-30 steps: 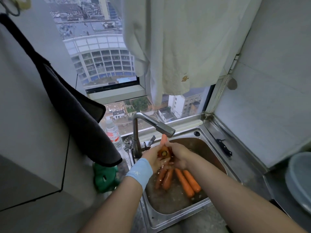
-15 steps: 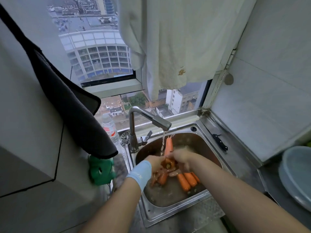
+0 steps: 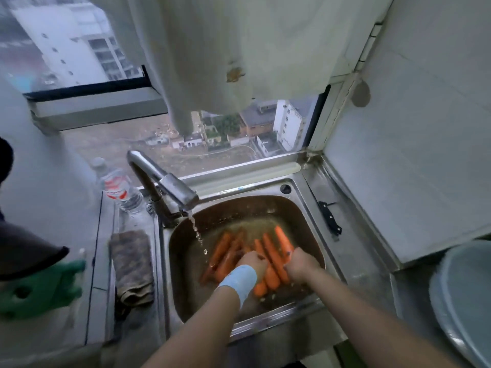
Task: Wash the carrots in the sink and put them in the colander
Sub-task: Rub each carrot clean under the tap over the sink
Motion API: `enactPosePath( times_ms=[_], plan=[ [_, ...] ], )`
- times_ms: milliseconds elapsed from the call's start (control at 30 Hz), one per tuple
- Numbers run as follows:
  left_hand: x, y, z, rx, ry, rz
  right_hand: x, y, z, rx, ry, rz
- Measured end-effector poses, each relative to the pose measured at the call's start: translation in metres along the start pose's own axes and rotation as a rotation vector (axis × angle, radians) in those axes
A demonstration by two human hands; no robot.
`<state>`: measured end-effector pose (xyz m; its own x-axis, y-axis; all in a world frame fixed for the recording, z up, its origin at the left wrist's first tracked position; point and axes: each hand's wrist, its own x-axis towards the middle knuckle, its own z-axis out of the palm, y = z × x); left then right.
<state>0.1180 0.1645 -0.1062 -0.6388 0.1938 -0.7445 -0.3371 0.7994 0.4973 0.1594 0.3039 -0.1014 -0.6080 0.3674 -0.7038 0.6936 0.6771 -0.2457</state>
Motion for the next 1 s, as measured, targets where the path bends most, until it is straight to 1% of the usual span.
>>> enactPosePath(
  times_ms=[133,233,333,433,500,633,800,900,1000],
  plan=[
    [0.031,0.01,0.018,0.022,0.036,-0.041,0.045,0.019,0.003,-0.107,-0.023,-0.061],
    [0.048,0.003,0.022,0.027,0.071,-0.091,0.074,0.027,0.017,-0.169,-0.034,-0.082],
    [0.057,-0.007,0.023,0.038,0.085,-0.104,0.089,0.027,0.026,-0.167,-0.066,-0.036],
    [0.054,-0.019,0.024,0.035,0.091,-0.128,0.091,0.025,0.032,-0.201,-0.084,-0.041],
    [0.045,-0.028,0.023,0.05,0.071,-0.141,0.082,0.017,0.035,-0.229,-0.09,-0.103],
    [0.028,-0.048,0.013,0.046,0.03,-0.151,0.056,-0.014,0.042,-0.385,-0.113,-0.403],
    [0.016,-0.086,-0.01,0.058,0.019,-0.163,0.044,-0.054,0.081,-0.496,-0.142,-0.488],
    [0.023,-0.111,-0.025,0.064,0.042,-0.176,0.045,-0.072,0.106,-0.604,-0.216,-0.535],
    [0.035,-0.132,-0.037,0.074,0.054,-0.149,0.059,-0.085,0.133,-0.71,-0.19,-0.581]
  ],
)
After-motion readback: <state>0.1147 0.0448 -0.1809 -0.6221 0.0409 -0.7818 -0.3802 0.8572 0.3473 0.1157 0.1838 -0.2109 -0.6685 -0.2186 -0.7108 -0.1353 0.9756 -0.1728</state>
